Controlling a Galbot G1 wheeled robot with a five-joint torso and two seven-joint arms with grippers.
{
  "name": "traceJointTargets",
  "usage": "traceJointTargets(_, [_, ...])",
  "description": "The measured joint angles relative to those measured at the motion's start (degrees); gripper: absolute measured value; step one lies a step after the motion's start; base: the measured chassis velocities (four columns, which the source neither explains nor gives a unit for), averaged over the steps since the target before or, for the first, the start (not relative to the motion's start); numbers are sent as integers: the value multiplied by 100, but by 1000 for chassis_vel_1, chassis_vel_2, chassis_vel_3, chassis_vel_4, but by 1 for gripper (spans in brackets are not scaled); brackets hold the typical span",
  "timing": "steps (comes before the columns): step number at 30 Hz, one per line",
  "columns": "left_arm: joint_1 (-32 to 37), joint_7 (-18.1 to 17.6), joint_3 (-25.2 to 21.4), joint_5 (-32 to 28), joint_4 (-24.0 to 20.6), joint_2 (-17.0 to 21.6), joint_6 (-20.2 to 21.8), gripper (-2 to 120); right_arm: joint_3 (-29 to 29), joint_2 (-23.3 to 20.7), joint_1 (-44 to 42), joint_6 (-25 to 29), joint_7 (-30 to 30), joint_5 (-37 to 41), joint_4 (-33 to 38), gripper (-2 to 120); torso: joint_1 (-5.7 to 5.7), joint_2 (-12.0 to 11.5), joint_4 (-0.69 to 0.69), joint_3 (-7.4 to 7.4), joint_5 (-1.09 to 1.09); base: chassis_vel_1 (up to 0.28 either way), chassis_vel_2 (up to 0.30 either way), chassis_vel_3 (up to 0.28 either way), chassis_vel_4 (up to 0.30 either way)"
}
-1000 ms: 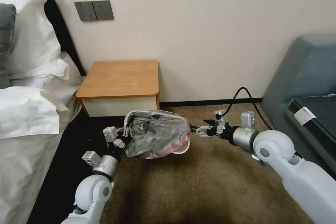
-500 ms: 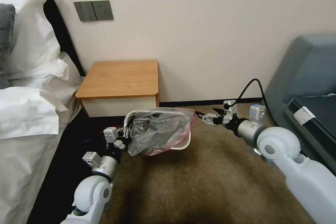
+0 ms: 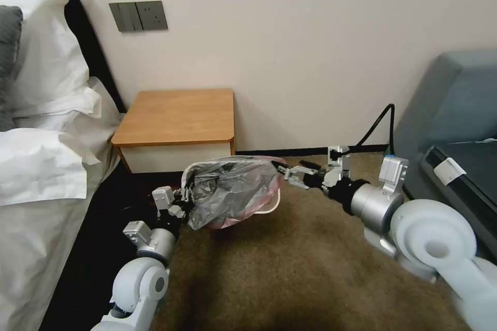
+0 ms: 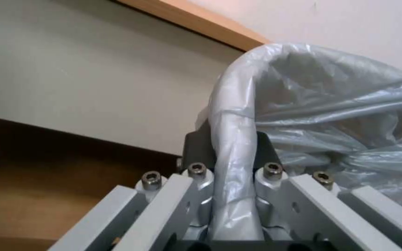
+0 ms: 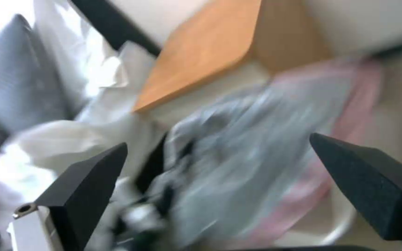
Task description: Pick up the garbage bag from the table and place it over the trash can.
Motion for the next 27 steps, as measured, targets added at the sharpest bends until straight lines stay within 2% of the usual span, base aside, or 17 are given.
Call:
traceJointTargets(1, [-5, -23, 17, 0, -9, 2, 6, 6, -10, 102, 31, 132, 404, 558, 55, 100, 0, 0, 0, 0, -1, 0, 0, 0, 0])
traceJointTargets(2, [-5, -23, 17, 0, -9, 2, 6, 6, -10, 102, 31, 132, 404, 558, 55, 100, 0, 0, 0, 0, -1, 0, 0, 0, 0])
traceJointTargets(5, [-15, -62, 77, 13, -27, -5, 11, 6, -60, 454, 74, 488, 1161, 1499, 52, 100, 0, 0, 0, 0, 0, 0, 0, 0, 0])
traceJointTargets(7, [-16, -82, 96, 21, -41, -7, 13, 6, -109, 563, 76, 657, 1335, 1601, 10, 100, 0, 0, 0, 0, -1, 0, 0, 0, 0])
traceJointTargets(14, [-35, -107, 131, 106, -93, -16, 16, 6, -478, 808, 166, 1096, 1809, 1204, -208, 100, 0, 0, 0, 0, -1, 0, 0, 0, 0])
traceJointTargets(21, [-63, -108, 145, 231, -129, -44, 4, 6, -813, 902, 226, 1228, 1937, 609, -351, 100, 0, 0, 0, 0, 0, 0, 0, 0, 0])
traceJointTargets(27, [-55, -108, 144, 327, -165, -67, -44, 6, -916, 927, 282, 1394, 2065, 525, -378, 100, 0, 0, 0, 0, 0, 0, 0, 0, 0])
